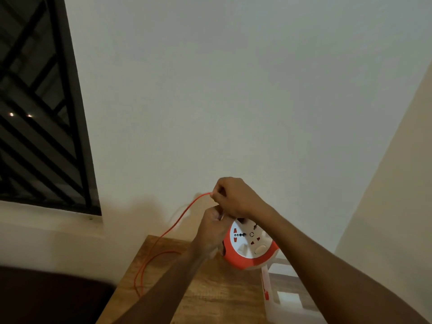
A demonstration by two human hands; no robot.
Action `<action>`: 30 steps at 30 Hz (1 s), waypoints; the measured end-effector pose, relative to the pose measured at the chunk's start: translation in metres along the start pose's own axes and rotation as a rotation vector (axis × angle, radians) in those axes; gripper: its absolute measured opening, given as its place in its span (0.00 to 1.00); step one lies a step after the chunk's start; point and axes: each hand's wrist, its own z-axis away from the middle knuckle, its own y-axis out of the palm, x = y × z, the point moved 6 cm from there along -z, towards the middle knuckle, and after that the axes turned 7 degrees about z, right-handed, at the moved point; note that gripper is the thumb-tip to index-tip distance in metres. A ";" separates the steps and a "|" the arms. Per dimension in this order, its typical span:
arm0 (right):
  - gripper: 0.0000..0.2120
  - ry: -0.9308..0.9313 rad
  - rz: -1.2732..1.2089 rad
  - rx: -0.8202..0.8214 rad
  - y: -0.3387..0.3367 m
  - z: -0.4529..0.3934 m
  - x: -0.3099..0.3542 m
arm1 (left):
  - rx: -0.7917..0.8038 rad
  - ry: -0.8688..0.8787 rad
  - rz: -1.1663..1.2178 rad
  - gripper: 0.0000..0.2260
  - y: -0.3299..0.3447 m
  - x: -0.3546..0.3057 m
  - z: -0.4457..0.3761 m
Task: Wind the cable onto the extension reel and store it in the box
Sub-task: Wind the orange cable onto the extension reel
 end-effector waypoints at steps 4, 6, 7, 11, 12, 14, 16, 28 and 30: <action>0.04 0.049 -0.287 -0.013 -0.002 -0.003 0.002 | 0.015 -0.009 0.006 0.06 0.000 -0.003 0.004; 0.08 0.218 -0.656 -0.082 -0.008 -0.009 -0.013 | 0.044 0.013 0.004 0.08 -0.001 -0.005 0.007; 0.10 0.321 -0.888 -0.145 -0.013 -0.011 -0.022 | 0.062 0.022 0.007 0.10 -0.001 -0.006 0.010; 0.12 0.492 -1.401 -0.436 -0.047 -0.014 -0.042 | 0.100 0.012 0.036 0.19 -0.003 -0.003 0.015; 0.13 0.450 -1.349 -0.470 -0.059 -0.015 -0.041 | 0.097 -0.001 0.039 0.20 -0.004 -0.001 0.015; 0.15 0.300 -1.152 -0.445 -0.081 -0.017 -0.030 | 0.099 -0.023 0.033 0.16 -0.004 0.004 0.014; 0.13 0.155 -0.915 -0.306 -0.090 -0.025 -0.016 | 0.104 -0.035 0.036 0.14 -0.001 0.008 0.015; 0.16 -0.212 0.115 0.089 -0.027 0.000 0.007 | 0.008 -0.120 0.281 0.09 -0.016 0.014 0.009; 0.08 -0.253 0.144 0.086 -0.027 0.017 0.006 | -0.009 -0.113 0.312 0.10 -0.022 0.013 0.005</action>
